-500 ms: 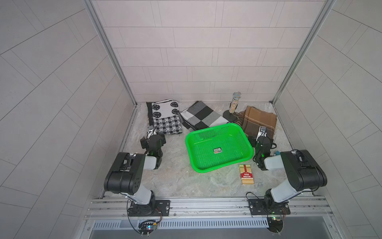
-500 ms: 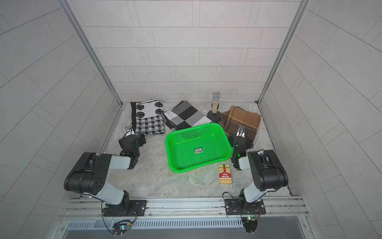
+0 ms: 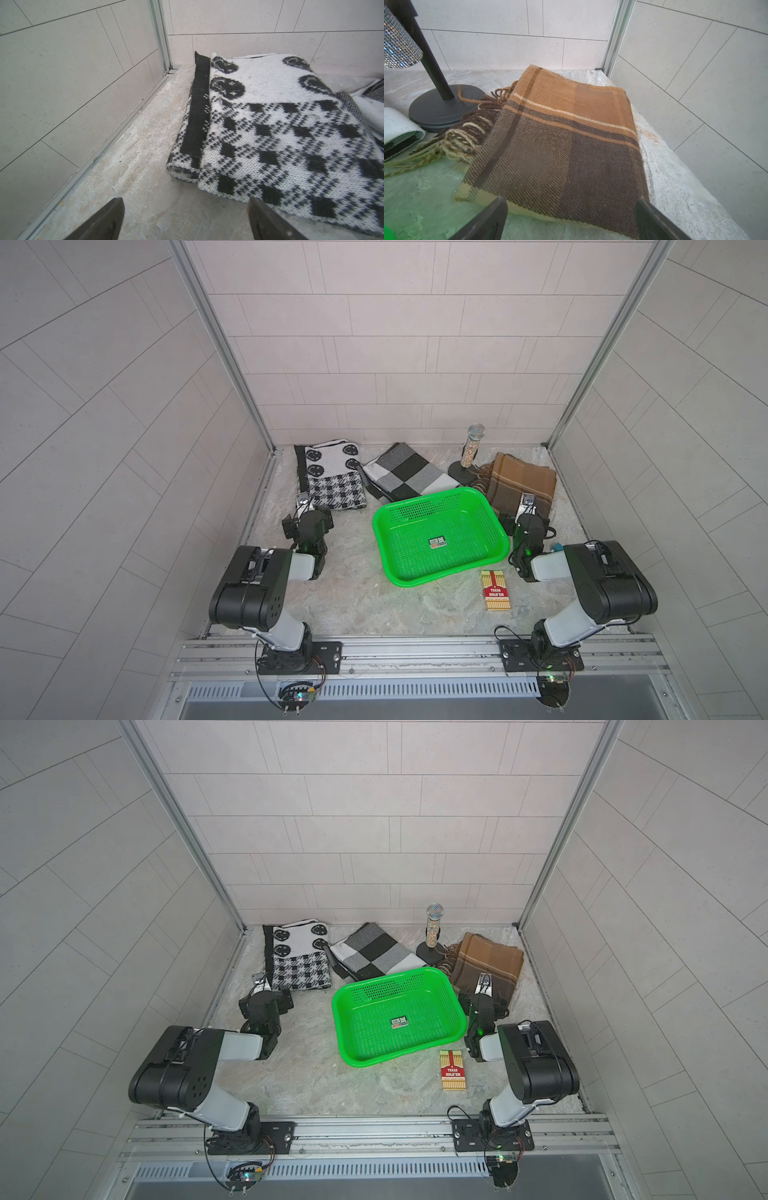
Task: Put the folded scarf in the basket
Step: Move the basket to the center of the board.
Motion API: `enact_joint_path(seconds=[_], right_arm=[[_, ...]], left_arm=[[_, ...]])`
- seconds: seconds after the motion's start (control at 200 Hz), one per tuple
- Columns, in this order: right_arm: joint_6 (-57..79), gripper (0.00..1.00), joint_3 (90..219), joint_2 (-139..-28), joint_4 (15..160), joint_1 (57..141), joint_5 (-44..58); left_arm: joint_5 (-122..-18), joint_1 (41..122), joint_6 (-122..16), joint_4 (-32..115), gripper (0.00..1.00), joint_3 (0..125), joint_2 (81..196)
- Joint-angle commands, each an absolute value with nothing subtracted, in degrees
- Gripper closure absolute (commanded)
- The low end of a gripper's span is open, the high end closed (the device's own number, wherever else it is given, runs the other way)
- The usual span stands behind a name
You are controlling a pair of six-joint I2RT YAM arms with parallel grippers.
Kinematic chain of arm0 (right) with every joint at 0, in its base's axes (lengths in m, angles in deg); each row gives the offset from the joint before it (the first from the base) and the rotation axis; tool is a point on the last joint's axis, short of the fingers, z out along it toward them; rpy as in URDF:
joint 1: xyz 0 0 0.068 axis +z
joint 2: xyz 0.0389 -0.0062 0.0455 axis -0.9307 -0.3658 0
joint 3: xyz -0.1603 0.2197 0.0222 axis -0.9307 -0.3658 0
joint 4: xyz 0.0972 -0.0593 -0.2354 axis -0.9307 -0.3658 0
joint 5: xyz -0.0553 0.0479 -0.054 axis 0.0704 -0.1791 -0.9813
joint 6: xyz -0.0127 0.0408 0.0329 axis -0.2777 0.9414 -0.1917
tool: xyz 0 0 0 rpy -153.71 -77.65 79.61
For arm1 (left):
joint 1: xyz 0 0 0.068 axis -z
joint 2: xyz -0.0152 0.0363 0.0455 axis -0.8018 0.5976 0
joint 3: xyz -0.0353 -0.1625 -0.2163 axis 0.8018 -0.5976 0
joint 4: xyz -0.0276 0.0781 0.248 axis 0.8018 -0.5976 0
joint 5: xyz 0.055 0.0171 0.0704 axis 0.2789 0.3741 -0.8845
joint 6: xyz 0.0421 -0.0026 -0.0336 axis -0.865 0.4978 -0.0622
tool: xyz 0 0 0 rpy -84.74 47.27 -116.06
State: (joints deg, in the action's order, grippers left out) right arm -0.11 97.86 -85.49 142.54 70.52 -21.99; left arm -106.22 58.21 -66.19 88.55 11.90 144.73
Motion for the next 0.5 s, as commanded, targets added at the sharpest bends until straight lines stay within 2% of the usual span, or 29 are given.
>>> enact_joint_path(seconds=[0.0,0.285,0.37,0.41,0.495], right_arm=[[-0.4,0.0,97.9,-84.9,142.4,70.8,-22.9],[-0.4,0.0,96.3,-82.7,144.4,70.9,-23.6],[-2.1,0.0,93.2,-77.0,146.2,71.8,-24.1],[-2.3,0.0,93.3,-71.0,141.1,73.5,-29.3],[-1.0,0.0,96.7,-56.0,129.2,74.0,-28.7]], left_arm=[[-106.4,58.0,-66.3,89.6,0.0,11.6,144.8],[-106.8,58.2,-67.2,93.4,0.0,9.5,143.2],[-109.3,60.1,-68.9,92.8,0.0,6.5,135.0],[-110.2,61.9,-70.4,89.9,0.0,6.5,129.3],[-108.3,64.7,-67.6,76.4,0.0,7.6,115.1]])
